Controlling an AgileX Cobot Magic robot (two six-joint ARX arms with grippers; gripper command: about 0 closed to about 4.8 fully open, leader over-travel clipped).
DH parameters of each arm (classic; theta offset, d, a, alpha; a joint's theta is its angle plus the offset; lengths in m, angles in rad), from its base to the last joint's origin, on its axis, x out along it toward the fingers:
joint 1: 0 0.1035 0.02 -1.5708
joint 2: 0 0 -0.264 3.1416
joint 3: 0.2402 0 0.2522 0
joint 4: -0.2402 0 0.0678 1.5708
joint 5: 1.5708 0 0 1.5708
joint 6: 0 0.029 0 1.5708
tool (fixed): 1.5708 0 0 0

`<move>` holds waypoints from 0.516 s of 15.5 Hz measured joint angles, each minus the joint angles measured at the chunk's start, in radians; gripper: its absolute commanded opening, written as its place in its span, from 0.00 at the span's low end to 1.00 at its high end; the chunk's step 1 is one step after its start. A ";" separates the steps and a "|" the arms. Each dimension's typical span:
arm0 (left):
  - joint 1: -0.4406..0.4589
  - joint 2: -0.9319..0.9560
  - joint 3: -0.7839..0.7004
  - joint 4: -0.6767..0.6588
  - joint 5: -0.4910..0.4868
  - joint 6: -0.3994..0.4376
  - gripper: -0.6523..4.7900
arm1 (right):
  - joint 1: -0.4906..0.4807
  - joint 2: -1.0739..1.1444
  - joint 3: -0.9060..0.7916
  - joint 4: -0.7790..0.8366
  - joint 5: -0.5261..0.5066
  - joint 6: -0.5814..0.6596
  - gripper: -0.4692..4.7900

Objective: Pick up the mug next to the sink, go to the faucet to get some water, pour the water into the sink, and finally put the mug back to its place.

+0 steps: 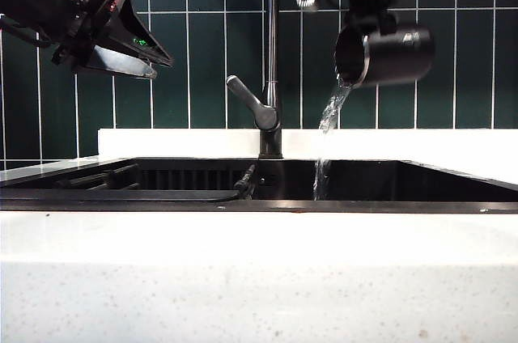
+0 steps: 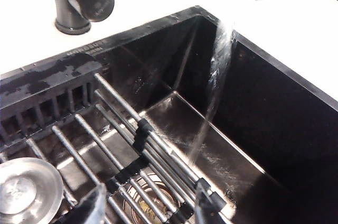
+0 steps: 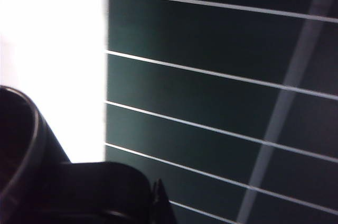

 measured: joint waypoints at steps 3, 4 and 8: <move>0.000 0.000 0.000 0.000 0.000 -0.013 0.51 | 0.005 -0.023 0.005 -0.072 -0.008 -0.011 0.09; 0.000 0.000 0.000 0.003 0.000 -0.015 0.51 | 0.013 -0.024 0.004 -0.089 -0.009 -0.016 0.09; 0.000 0.000 0.000 0.021 -0.002 -0.015 0.51 | 0.029 -0.039 0.005 -0.176 -0.029 -0.036 0.09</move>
